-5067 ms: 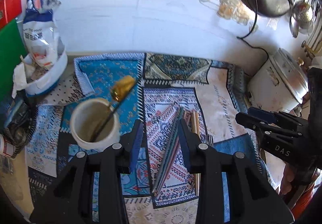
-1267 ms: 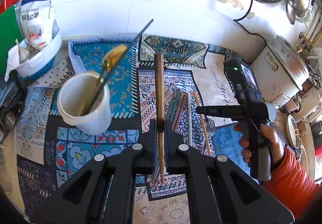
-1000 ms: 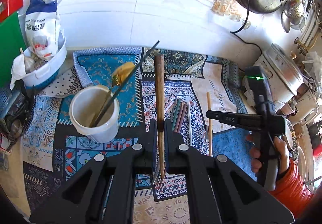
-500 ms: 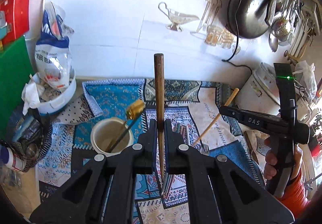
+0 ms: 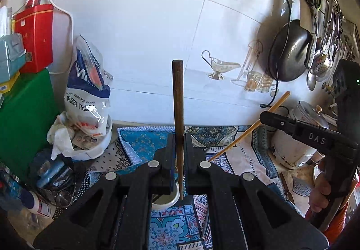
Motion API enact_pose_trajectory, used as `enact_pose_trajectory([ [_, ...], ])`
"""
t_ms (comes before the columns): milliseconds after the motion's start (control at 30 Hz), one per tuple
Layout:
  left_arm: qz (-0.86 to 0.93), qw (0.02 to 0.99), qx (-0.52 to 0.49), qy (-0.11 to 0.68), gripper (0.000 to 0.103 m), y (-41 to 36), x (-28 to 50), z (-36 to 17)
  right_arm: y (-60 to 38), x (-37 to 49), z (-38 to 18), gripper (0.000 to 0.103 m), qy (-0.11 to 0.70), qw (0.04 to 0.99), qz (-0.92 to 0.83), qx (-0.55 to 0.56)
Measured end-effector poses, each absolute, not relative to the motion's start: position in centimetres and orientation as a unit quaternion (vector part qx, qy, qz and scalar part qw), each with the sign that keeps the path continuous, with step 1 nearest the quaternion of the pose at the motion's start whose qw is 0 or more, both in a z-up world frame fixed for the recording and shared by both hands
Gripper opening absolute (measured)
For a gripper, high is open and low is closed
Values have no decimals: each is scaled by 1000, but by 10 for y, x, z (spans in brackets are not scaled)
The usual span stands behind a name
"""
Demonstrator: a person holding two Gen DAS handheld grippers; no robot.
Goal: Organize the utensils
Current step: 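Carry both chopsticks over the white cup and drop them in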
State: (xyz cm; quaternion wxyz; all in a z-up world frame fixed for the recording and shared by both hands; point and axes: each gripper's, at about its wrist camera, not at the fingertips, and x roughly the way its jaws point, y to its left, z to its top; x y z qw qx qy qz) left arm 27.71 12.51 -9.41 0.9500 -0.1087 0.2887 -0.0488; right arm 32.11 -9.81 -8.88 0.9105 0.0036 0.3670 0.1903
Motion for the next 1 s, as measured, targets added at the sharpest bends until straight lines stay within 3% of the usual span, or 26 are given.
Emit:
enact_pose_trajectory([
  [267,-34,952,-96,288,5,145,292,-98,-62,319,-86,6,361,906,222,4],
  [1000,-40,911,-74,404,5,143,337,-201,-37,346,-201,8,505,842,187,-13],
])
